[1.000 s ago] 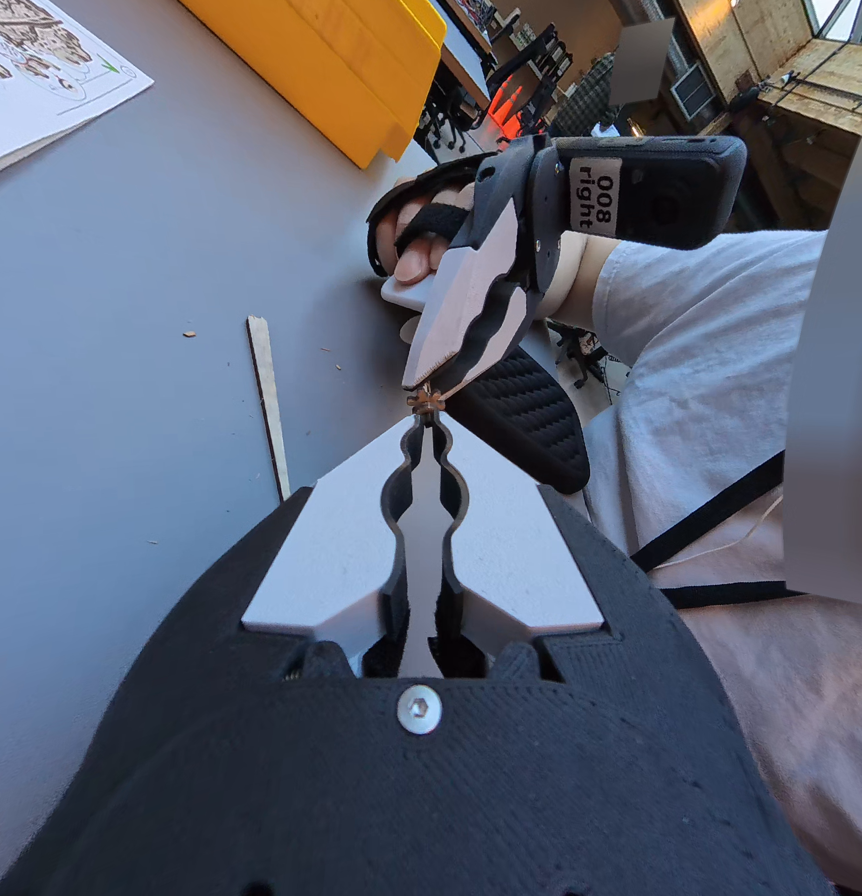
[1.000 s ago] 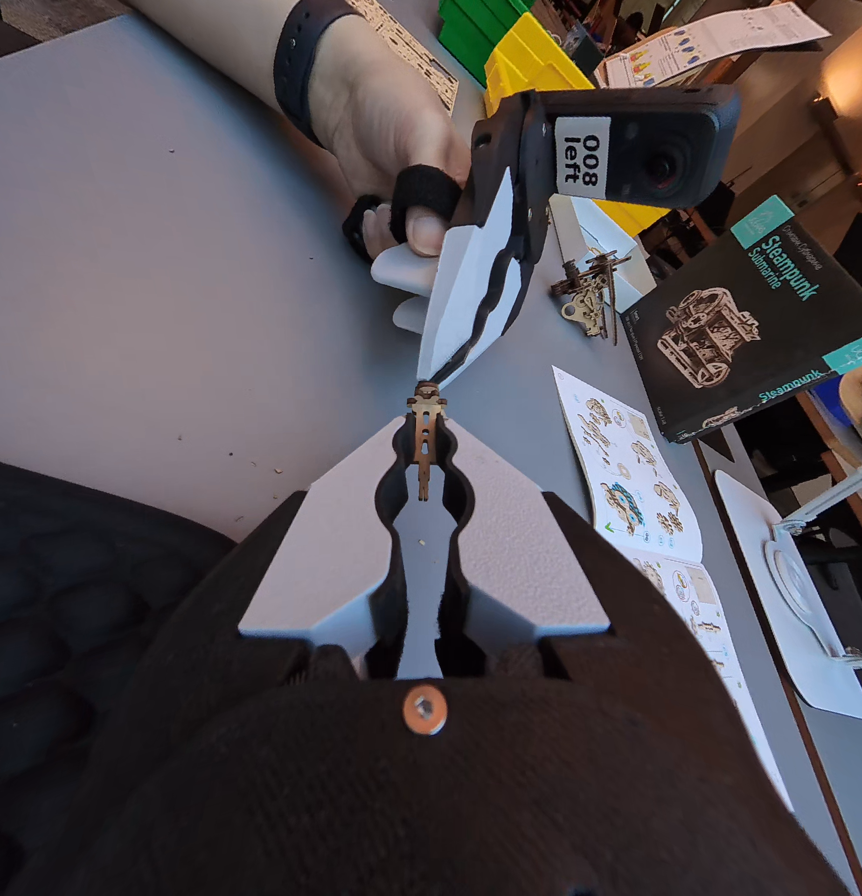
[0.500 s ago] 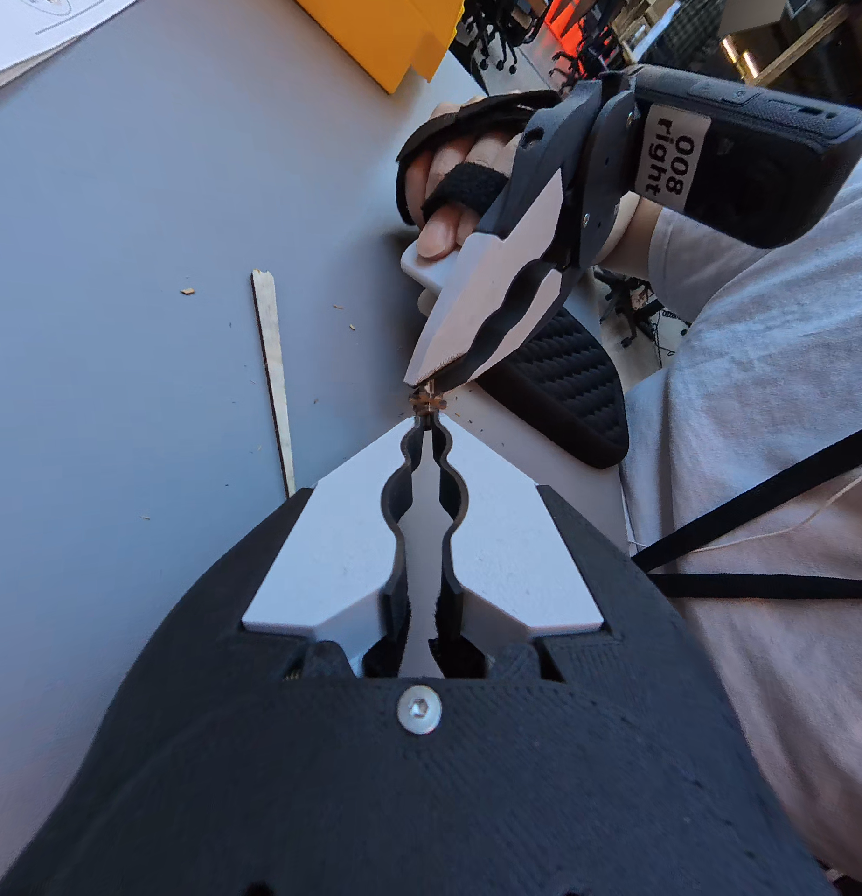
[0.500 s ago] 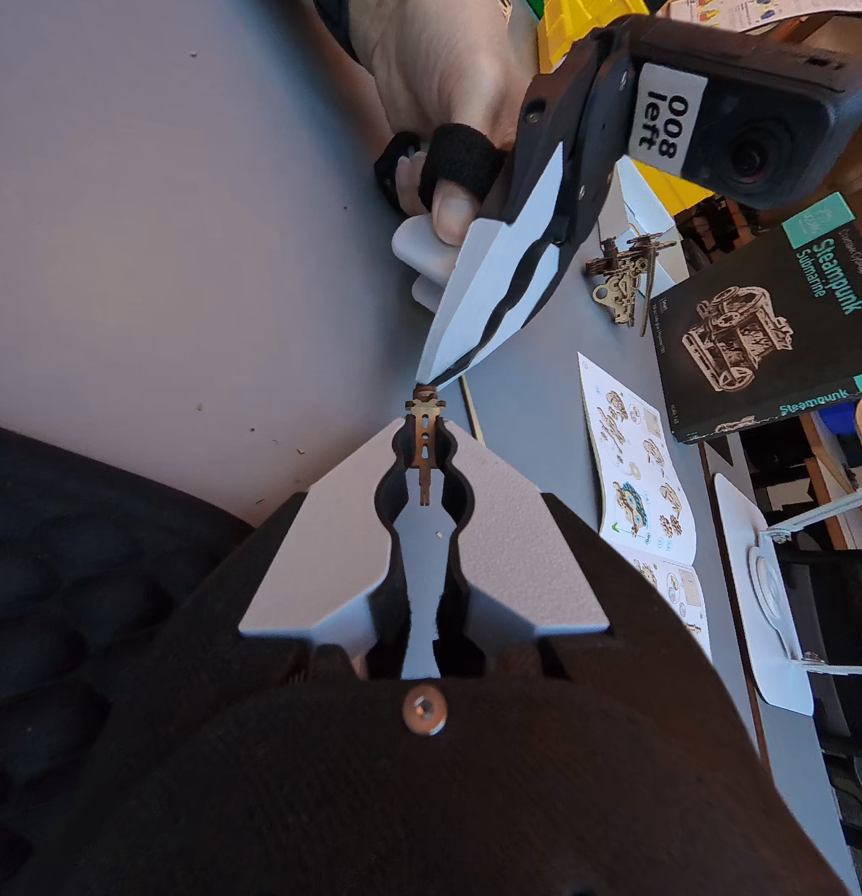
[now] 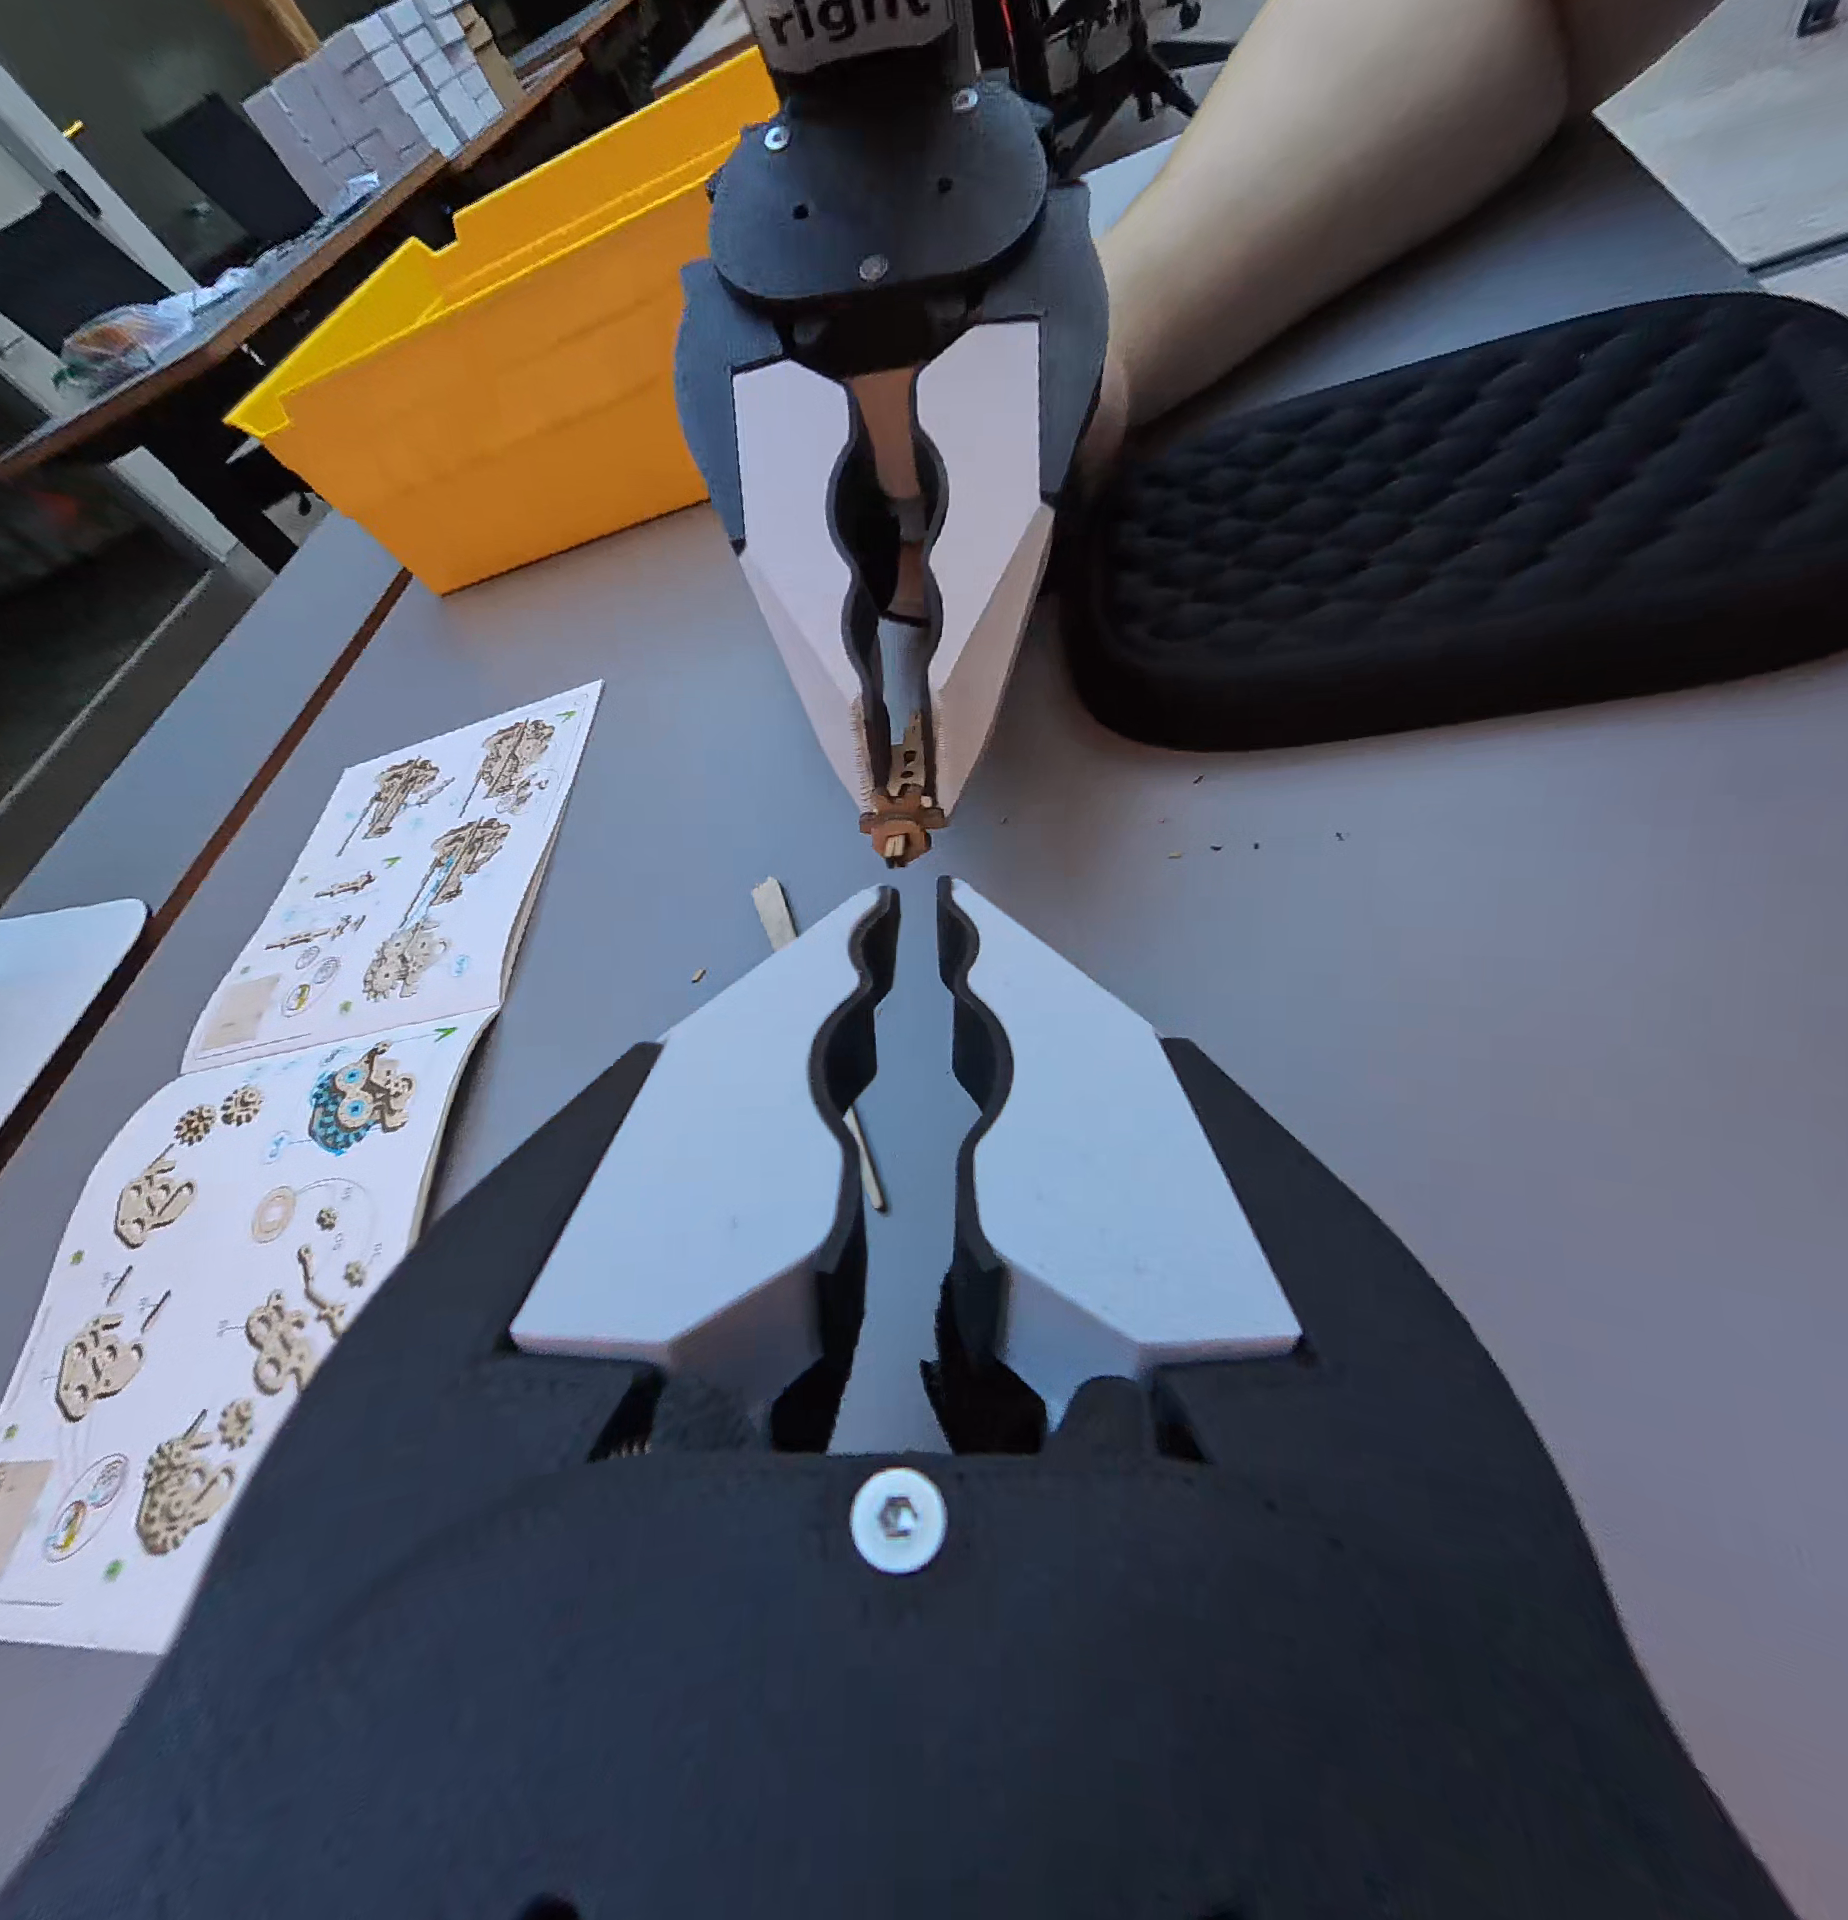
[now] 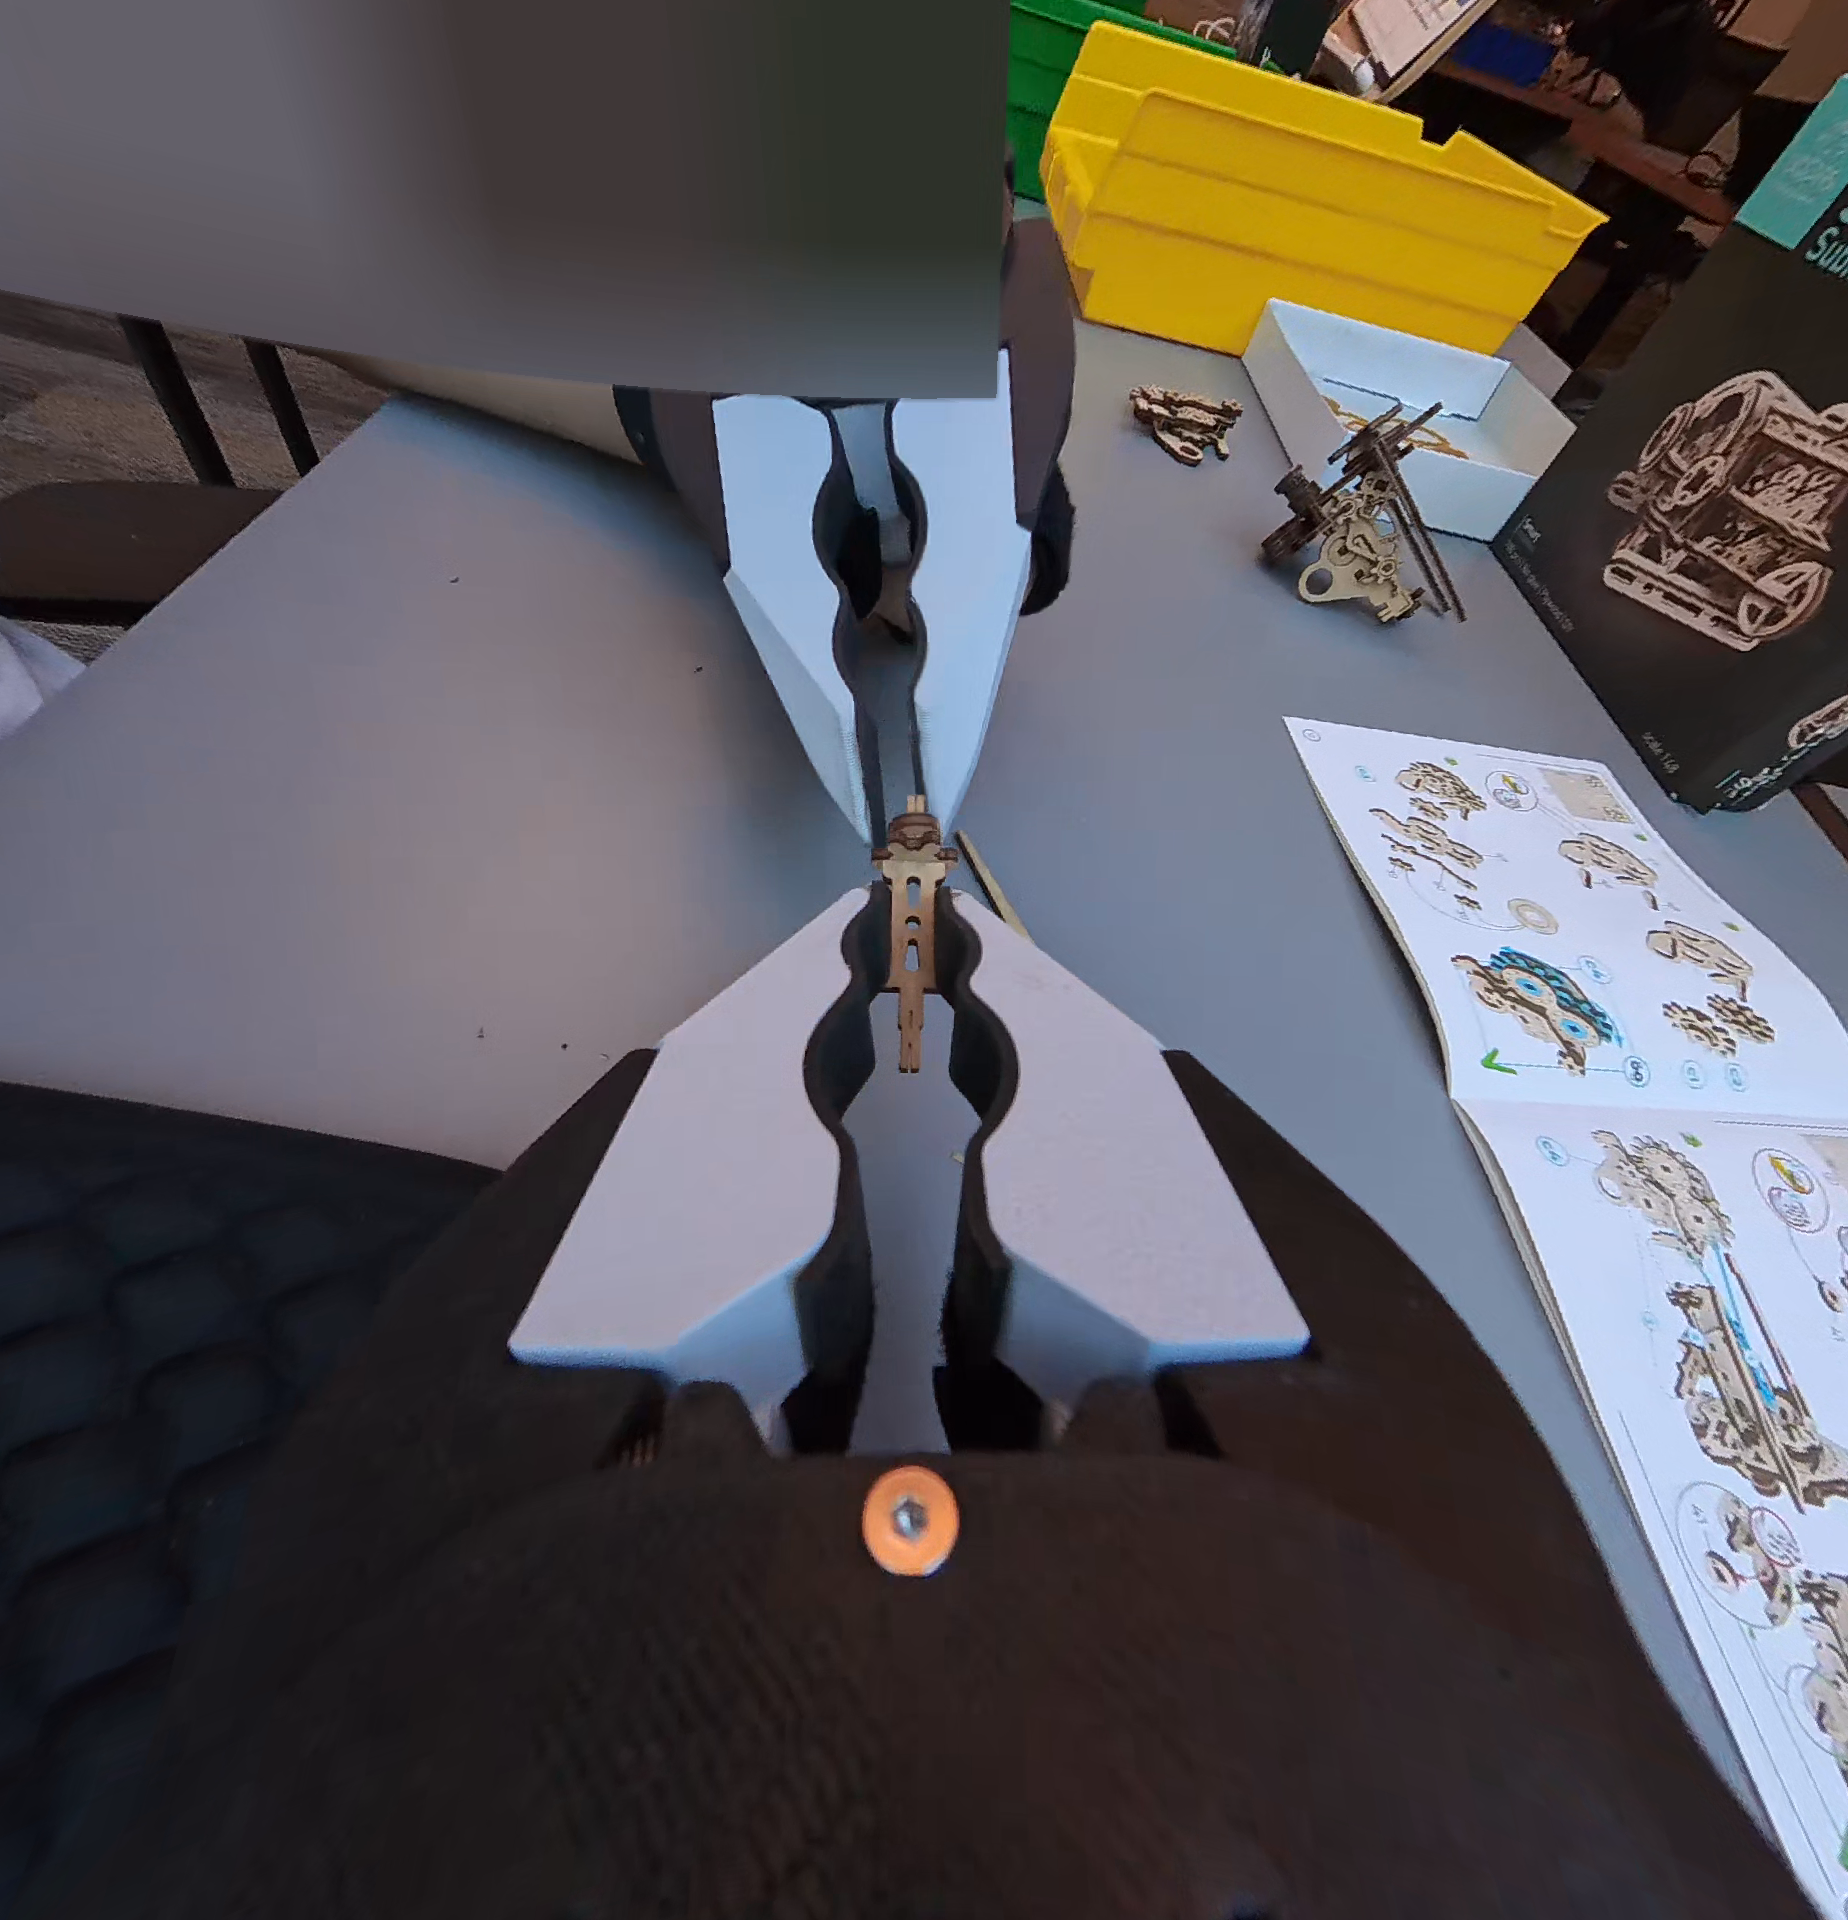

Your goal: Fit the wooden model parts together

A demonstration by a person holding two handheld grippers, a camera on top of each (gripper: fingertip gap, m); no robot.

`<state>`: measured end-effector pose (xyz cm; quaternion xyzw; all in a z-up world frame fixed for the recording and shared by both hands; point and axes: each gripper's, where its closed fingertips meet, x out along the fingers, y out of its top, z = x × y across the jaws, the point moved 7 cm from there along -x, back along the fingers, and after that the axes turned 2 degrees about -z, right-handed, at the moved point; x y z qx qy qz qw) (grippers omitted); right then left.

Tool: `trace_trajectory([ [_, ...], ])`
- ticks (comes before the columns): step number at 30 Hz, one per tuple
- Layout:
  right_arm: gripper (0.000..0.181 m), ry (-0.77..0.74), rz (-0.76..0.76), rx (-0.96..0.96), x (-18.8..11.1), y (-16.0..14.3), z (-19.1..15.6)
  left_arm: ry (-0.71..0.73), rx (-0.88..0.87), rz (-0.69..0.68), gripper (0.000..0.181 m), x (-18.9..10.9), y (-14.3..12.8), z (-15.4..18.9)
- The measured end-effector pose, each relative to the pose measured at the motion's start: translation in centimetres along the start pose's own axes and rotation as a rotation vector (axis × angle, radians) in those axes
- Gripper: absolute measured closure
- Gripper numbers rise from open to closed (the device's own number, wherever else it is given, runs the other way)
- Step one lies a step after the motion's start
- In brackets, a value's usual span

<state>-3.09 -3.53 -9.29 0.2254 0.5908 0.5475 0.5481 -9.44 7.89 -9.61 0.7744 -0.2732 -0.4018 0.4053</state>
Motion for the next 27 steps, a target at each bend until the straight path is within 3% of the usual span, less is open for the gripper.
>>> trace_trajectory([
  [18,0.176,-0.003,-0.013,-0.110,0.3,0.1,-1.1,-0.017,0.003,0.092,0.181,-0.2,0.7,0.6],
  [27,0.177,0.026,-0.125,-0.299,1.4,-0.6,-3.0,-0.129,0.054,-0.006,0.181,0.3,0.1,1.8],
])
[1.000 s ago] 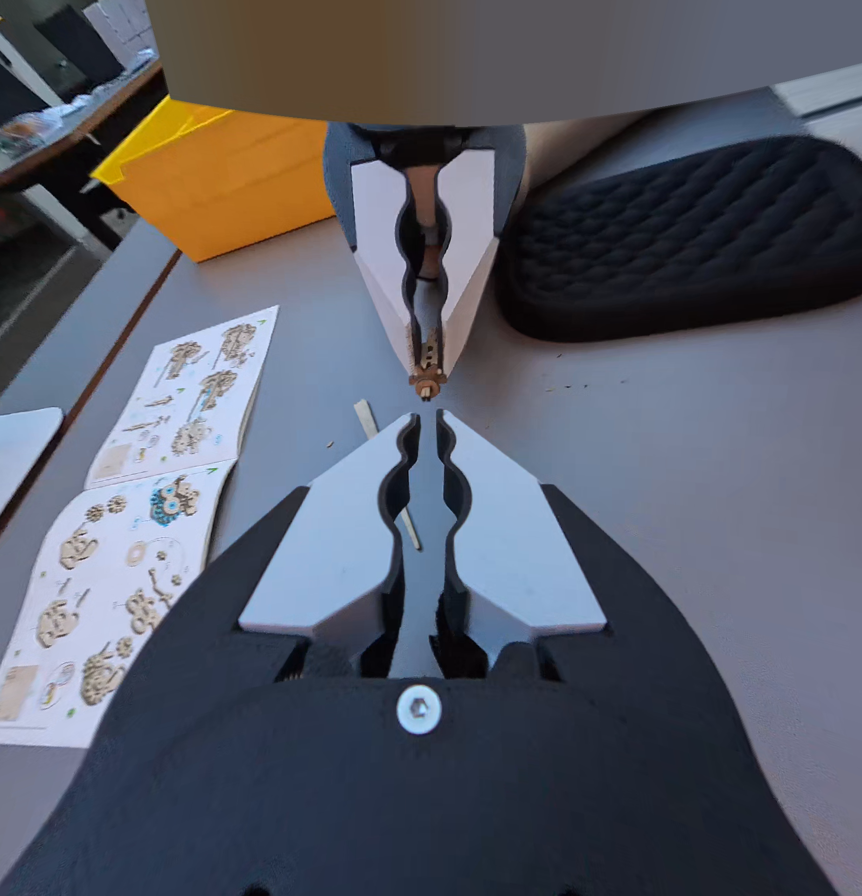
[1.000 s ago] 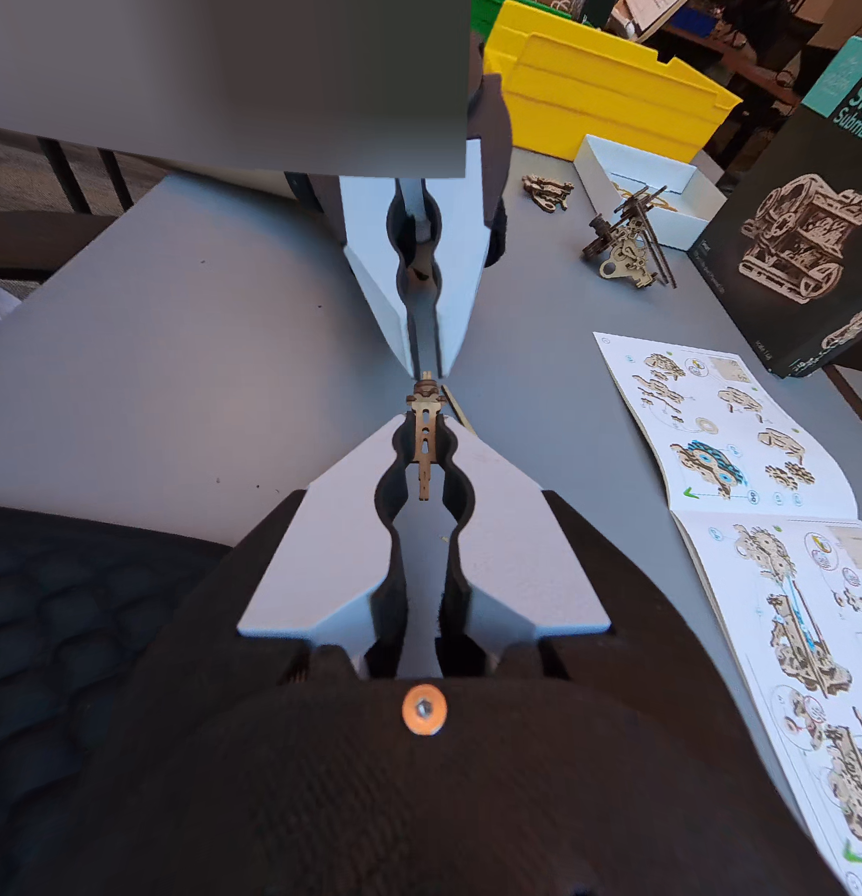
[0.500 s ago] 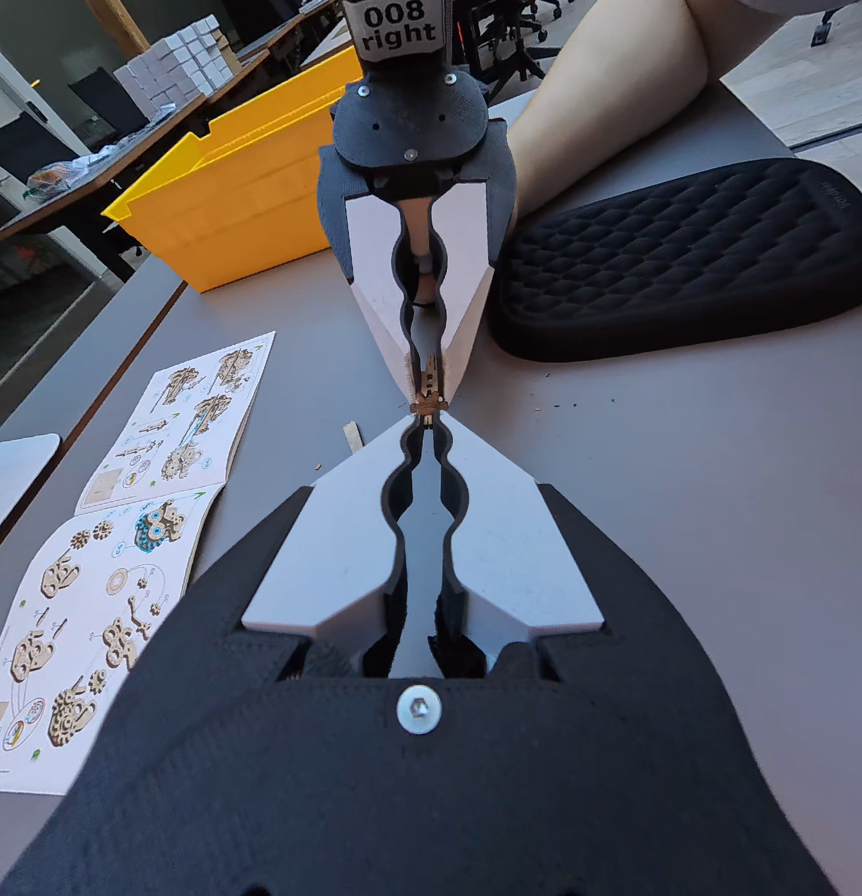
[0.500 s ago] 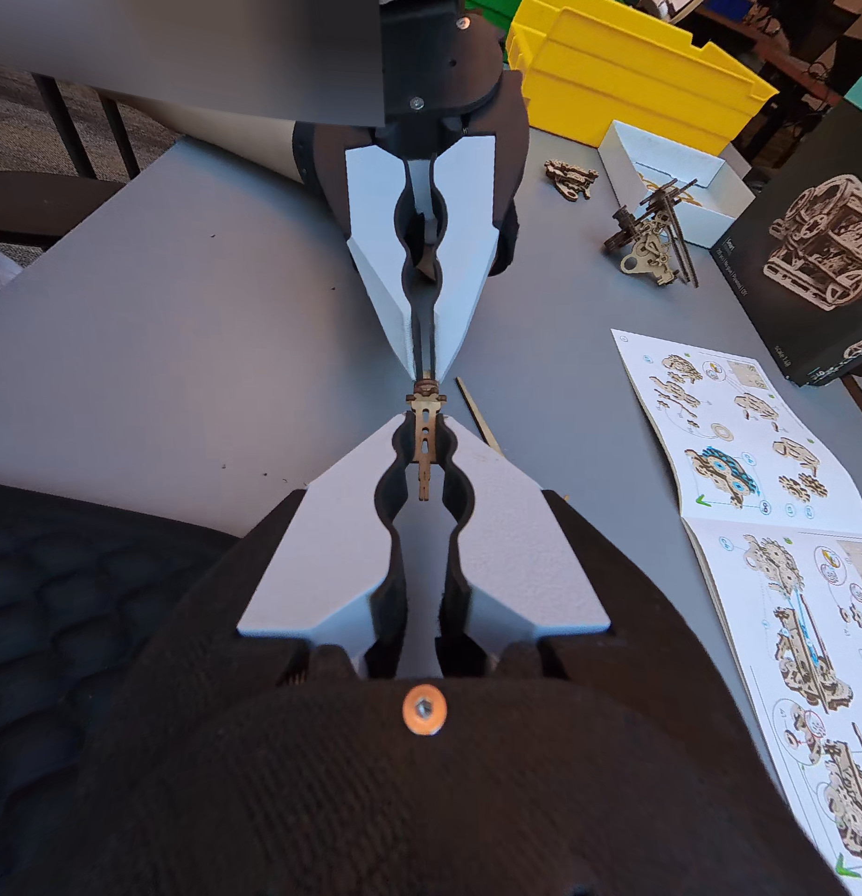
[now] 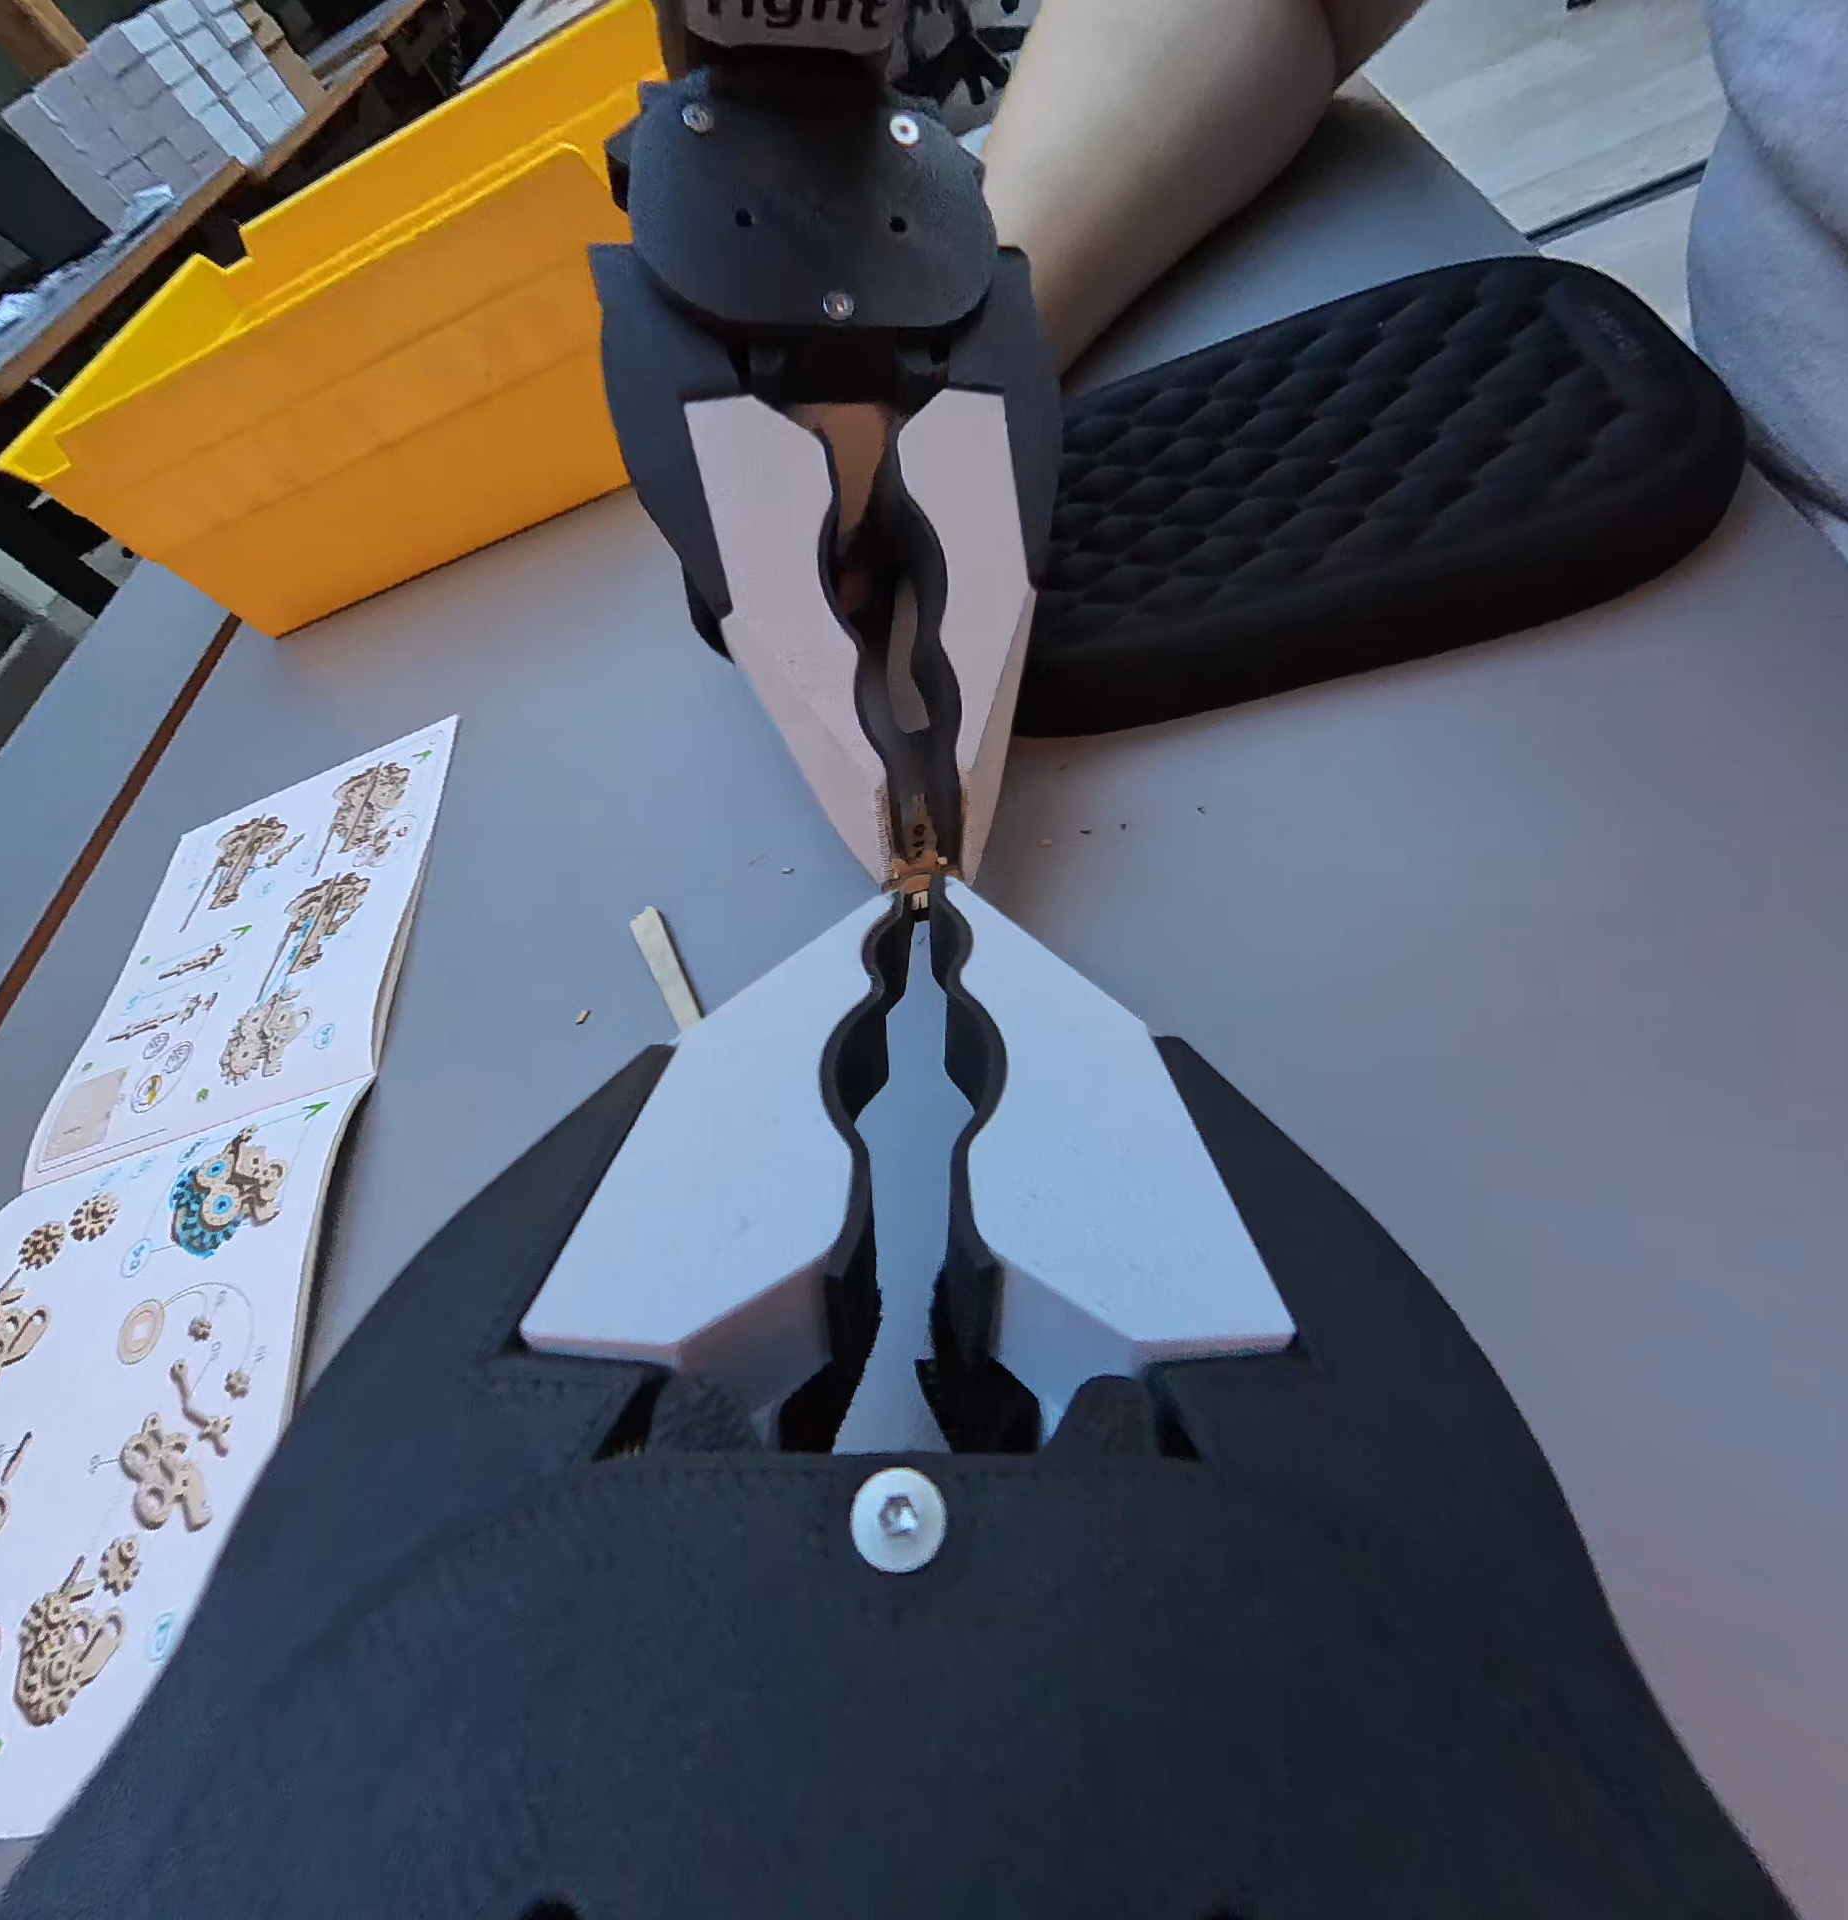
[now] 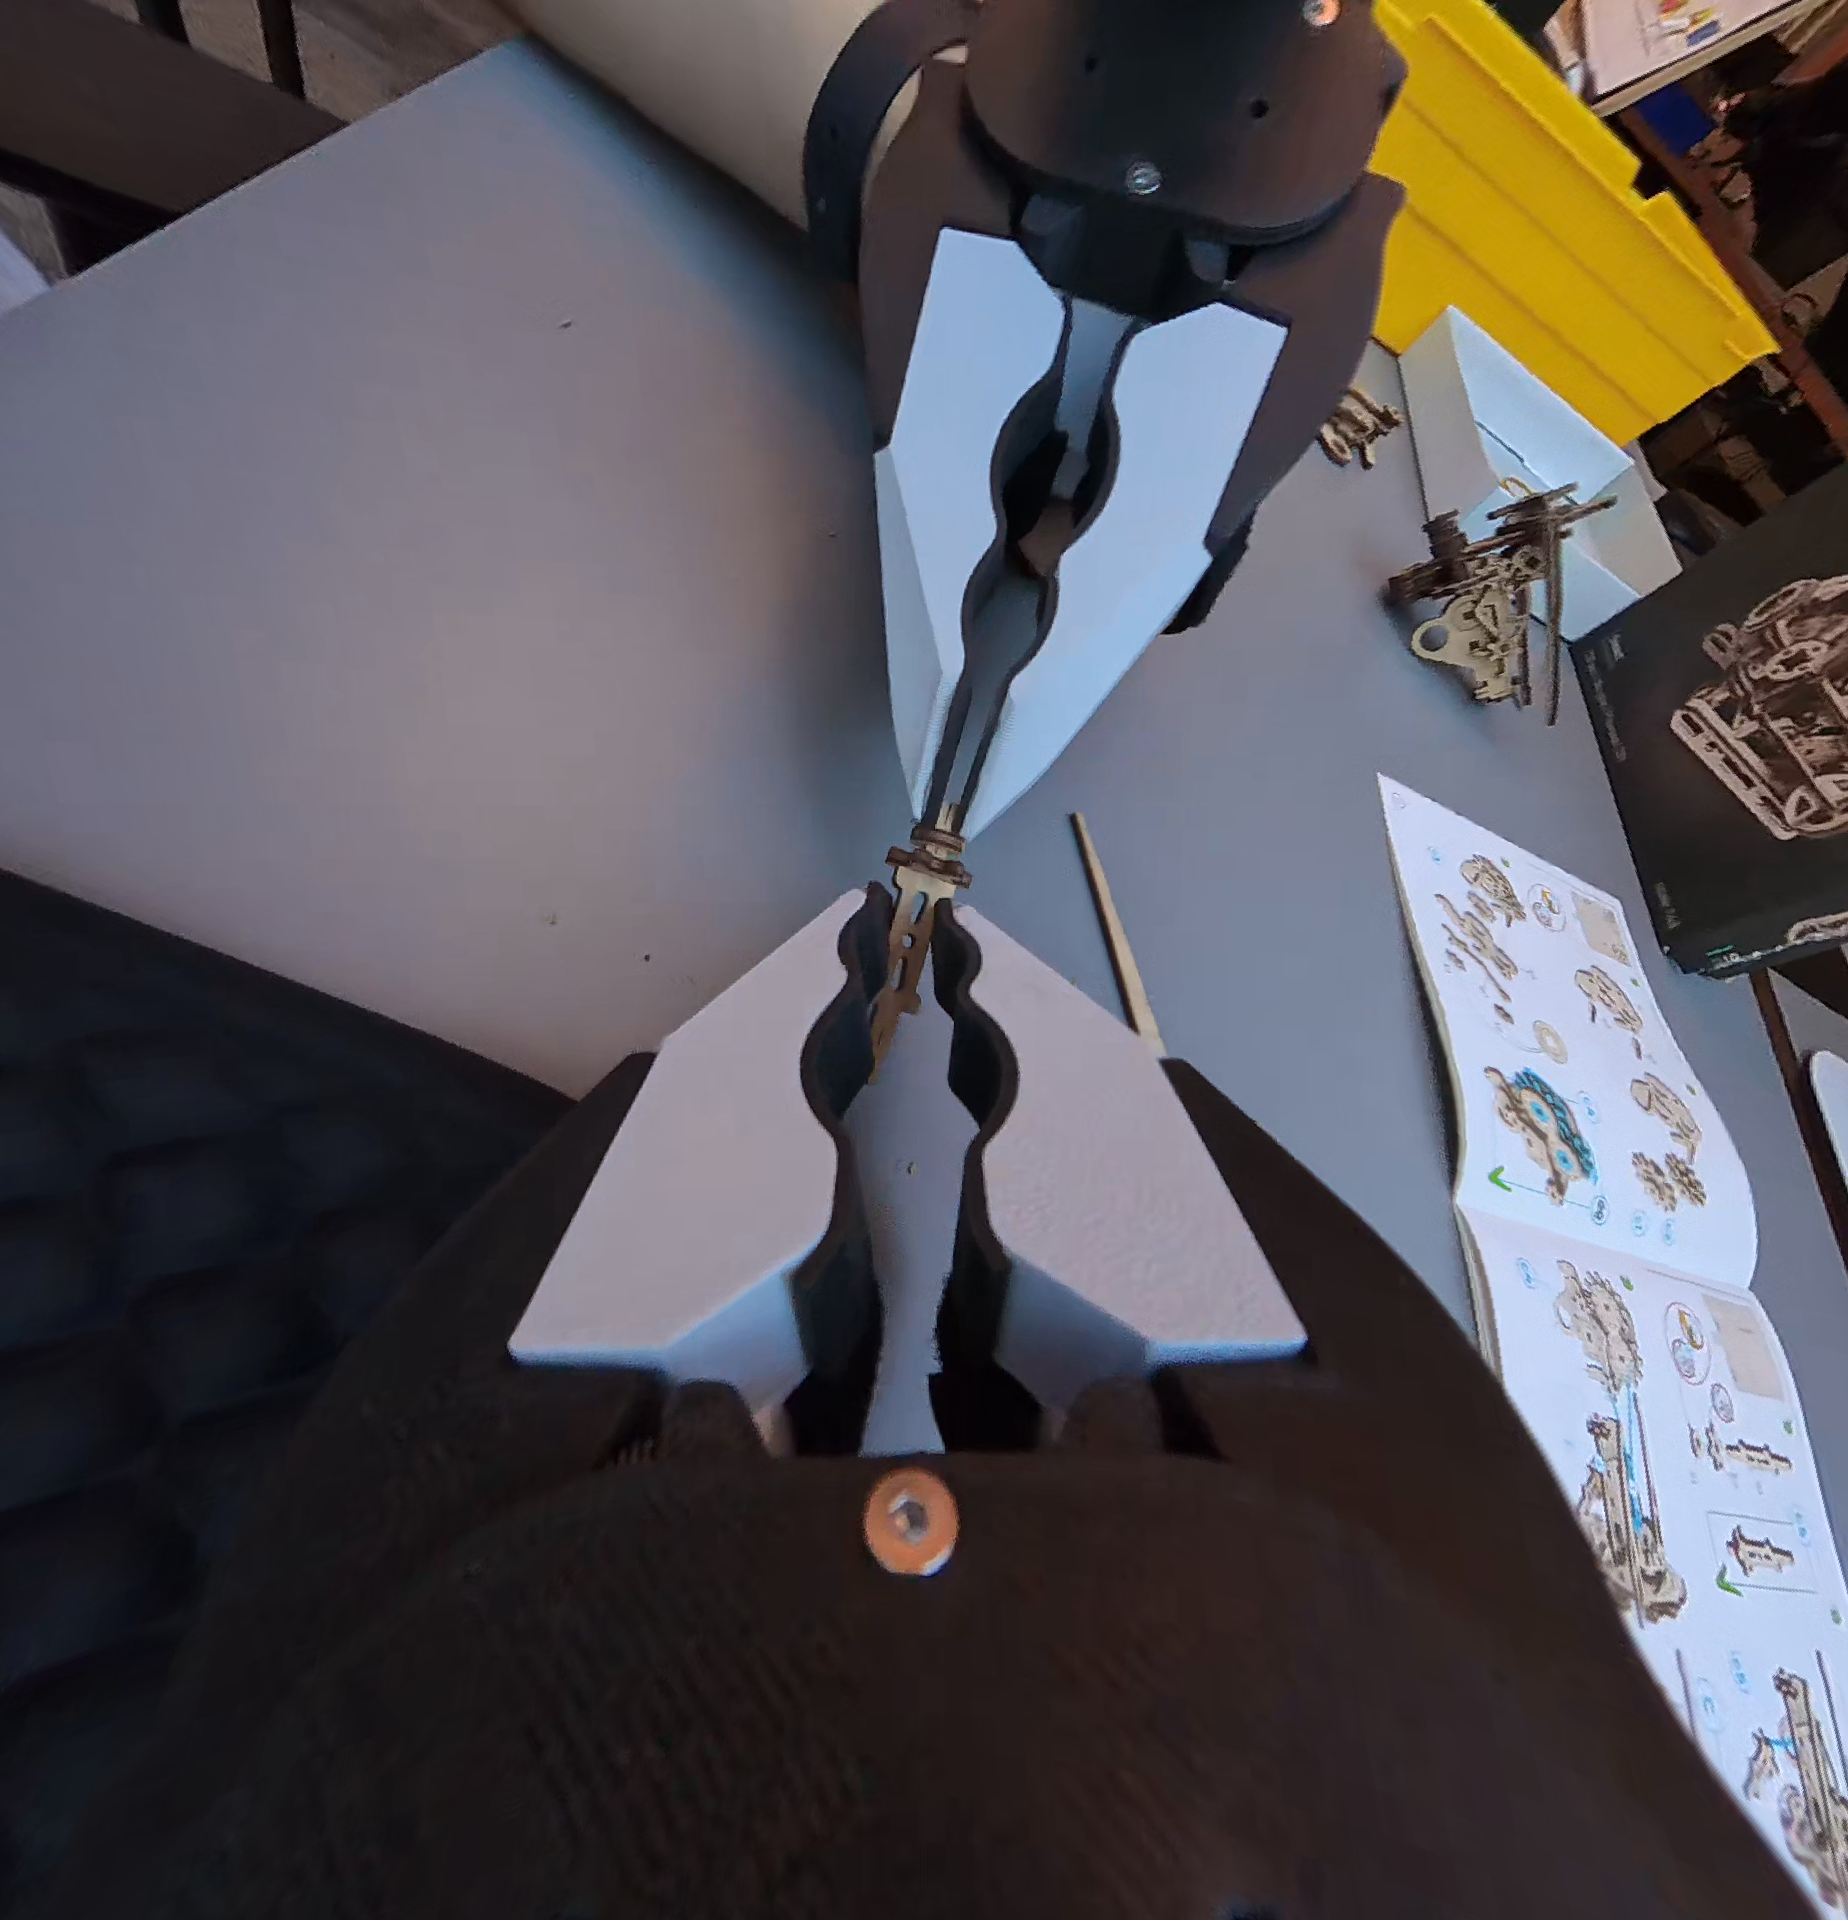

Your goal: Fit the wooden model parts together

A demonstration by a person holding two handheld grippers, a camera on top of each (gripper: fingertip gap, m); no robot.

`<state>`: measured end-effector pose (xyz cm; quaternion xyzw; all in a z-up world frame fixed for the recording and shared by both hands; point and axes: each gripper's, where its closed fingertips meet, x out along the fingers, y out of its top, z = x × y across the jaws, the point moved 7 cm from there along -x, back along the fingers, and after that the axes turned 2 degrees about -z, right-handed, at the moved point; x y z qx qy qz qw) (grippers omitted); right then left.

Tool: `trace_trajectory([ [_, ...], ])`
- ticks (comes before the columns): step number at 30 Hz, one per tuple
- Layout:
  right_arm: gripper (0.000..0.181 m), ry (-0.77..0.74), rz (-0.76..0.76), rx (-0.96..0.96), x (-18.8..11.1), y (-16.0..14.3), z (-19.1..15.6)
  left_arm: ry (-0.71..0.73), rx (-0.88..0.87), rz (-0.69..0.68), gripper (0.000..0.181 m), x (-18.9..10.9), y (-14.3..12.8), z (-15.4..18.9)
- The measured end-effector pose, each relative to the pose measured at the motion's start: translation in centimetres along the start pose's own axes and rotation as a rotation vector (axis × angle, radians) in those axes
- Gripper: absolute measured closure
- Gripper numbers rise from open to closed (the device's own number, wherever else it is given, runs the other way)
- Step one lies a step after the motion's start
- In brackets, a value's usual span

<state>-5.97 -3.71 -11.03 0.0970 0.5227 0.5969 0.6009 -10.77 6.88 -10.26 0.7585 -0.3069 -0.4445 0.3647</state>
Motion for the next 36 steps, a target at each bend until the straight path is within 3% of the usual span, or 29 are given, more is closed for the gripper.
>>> trace_trajectory([
  [5,0.177,0.024,-0.022,-0.054,0.4,0.1,-0.6,-0.066,0.019,-0.032,0.181,0.1,-0.3,0.5],
  [8,0.176,-0.051,0.002,0.014,0.1,0.0,0.5,-0.019,0.002,-0.013,0.181,-0.3,-0.3,0.0],
  [12,0.176,-0.119,0.164,0.126,-1.3,0.6,2.0,0.064,-0.081,0.107,0.181,-1.3,0.4,-1.5],
  [21,0.176,-0.089,0.402,0.236,-3.1,1.6,2.9,0.077,-0.195,0.316,0.181,-2.2,1.9,-1.9],
  [36,0.176,-0.020,0.439,0.262,-3.2,1.6,2.3,0.068,-0.186,0.329,0.181,-1.9,2.2,-1.2],
])
